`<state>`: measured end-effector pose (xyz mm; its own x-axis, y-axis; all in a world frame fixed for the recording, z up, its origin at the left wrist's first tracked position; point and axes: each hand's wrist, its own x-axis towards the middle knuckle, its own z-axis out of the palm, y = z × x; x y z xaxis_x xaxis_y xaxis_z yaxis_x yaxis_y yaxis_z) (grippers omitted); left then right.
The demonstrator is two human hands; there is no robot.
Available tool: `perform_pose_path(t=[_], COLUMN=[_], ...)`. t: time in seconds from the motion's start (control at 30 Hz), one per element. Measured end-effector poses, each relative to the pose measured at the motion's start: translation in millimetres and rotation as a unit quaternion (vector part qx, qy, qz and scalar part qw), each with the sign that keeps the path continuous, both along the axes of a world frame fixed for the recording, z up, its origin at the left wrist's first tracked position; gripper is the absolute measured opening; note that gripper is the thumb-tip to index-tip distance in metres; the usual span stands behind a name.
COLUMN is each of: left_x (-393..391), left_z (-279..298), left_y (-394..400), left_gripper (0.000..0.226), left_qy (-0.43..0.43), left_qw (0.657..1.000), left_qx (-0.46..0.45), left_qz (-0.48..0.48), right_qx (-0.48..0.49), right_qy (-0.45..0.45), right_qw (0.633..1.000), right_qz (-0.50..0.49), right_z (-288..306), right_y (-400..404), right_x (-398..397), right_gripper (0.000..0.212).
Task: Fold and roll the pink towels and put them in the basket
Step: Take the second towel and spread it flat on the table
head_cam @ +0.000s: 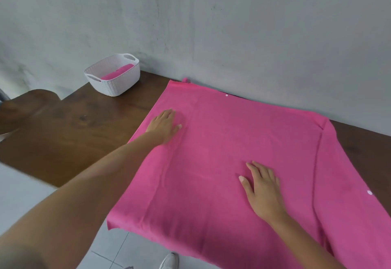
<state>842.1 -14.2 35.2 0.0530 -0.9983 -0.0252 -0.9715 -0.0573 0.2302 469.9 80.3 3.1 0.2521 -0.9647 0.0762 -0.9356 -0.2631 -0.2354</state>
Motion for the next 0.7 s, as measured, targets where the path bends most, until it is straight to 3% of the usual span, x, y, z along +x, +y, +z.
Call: perform_pose_path(t=[0.4, 0.7], left_x=[49, 63], left_z=[-19, -32], left_y=[-183, -229], left_gripper=[0.070, 0.075], left_qy=[-0.027, -0.041], left_qw=[0.997, 0.997], left_qx=[0.025, 0.034], left_qz=[-0.073, -0.055], right_qx=[0.002, -0.002], right_qy=[-0.004, -0.001], right_qw=[0.997, 0.996], right_qz=[-0.075, -0.091], right_z=[-15, -16], right_y=[-96, -94], right_x=[43, 46], right_gripper=[0.074, 0.066])
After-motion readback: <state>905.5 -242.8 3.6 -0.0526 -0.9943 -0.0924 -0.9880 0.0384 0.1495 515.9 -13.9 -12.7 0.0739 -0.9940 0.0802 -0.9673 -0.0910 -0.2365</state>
